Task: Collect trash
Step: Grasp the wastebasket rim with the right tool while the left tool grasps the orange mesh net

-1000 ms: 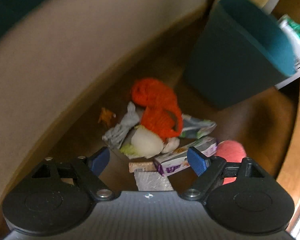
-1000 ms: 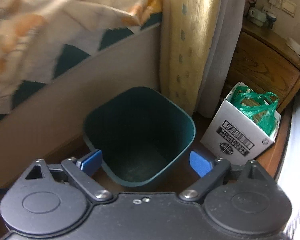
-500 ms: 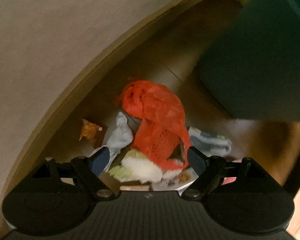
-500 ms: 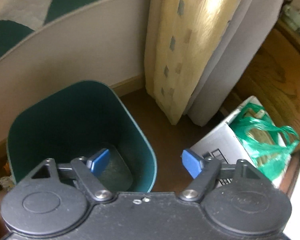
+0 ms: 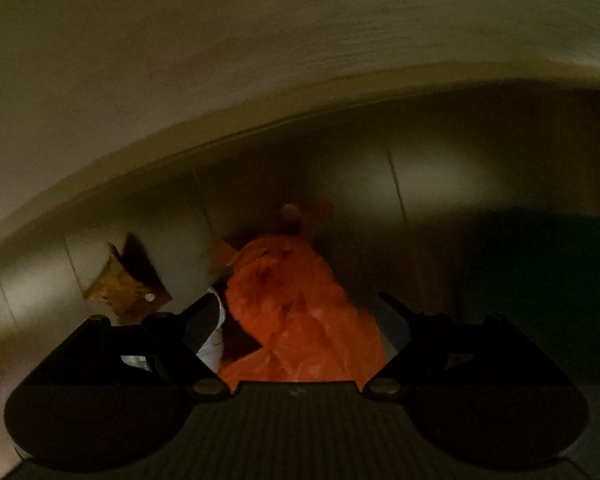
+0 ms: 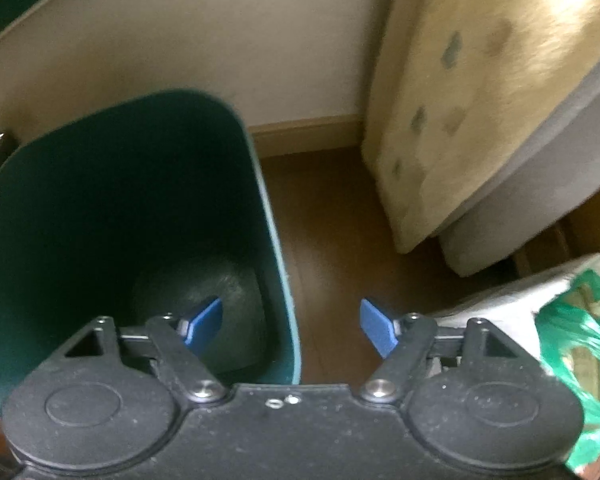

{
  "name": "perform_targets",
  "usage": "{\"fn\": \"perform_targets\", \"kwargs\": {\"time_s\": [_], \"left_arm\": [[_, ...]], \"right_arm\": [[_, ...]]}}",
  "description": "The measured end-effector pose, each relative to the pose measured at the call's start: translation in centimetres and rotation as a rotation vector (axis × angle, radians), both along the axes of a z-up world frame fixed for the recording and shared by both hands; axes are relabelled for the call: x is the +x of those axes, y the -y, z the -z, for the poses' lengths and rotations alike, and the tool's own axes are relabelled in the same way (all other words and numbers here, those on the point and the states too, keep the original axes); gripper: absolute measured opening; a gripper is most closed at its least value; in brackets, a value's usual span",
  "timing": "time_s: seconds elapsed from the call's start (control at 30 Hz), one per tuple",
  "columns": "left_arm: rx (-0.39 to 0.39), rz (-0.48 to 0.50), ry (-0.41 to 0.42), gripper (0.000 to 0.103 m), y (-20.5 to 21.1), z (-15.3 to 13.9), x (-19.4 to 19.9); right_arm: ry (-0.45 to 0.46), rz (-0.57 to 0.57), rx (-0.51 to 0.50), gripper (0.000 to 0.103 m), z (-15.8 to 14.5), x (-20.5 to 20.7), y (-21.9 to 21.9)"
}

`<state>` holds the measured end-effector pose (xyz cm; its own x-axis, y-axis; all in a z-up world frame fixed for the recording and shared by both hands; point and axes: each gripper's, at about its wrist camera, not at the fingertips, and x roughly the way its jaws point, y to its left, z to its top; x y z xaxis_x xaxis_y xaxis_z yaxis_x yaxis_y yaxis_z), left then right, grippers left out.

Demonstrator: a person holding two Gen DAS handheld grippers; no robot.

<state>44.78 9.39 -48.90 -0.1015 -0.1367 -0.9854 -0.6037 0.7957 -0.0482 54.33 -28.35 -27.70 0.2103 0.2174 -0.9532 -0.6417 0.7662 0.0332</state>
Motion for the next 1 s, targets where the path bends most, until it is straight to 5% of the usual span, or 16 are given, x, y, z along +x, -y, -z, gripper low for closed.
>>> {"fn": "perform_targets", "kwargs": {"time_s": [0.17,0.27,0.4,0.5,0.6,0.77,1.0], "left_arm": [[0.02,-0.043,-0.062,0.083,-0.2,2.1,0.8],[0.031,-0.068,-0.086,0.065,-0.2,2.7,1.2],[0.038,-0.113,-0.101,0.058,-0.5,2.9,0.9],[0.059,-0.117,-0.093,0.044,-0.3,2.8,0.8],[0.073,-0.122,-0.077,0.04,0.1,1.7,0.8],[0.113,-0.093,-0.05,0.035,1.2,-3.2,-0.8],[0.151,-0.005,0.079,0.035,4.4,-14.3,-2.5]], "right_arm": [[-0.021,-0.075,-0.002,0.063,1.2,0.2,-1.0],[-0.039,-0.089,-0.03,0.045,2.0,0.6,-1.3],[-0.055,-0.104,-0.03,0.034,2.5,0.9,-1.5],[-0.027,-0.125,-0.071,0.012,2.9,0.4,-2.2],[0.0,-0.099,-0.091,0.01,2.8,-0.3,-2.6],[-0.019,0.027,-0.072,0.009,2.2,-0.8,-2.1],[-0.063,0.185,-0.012,0.003,0.0,-4.2,-0.8]]}}
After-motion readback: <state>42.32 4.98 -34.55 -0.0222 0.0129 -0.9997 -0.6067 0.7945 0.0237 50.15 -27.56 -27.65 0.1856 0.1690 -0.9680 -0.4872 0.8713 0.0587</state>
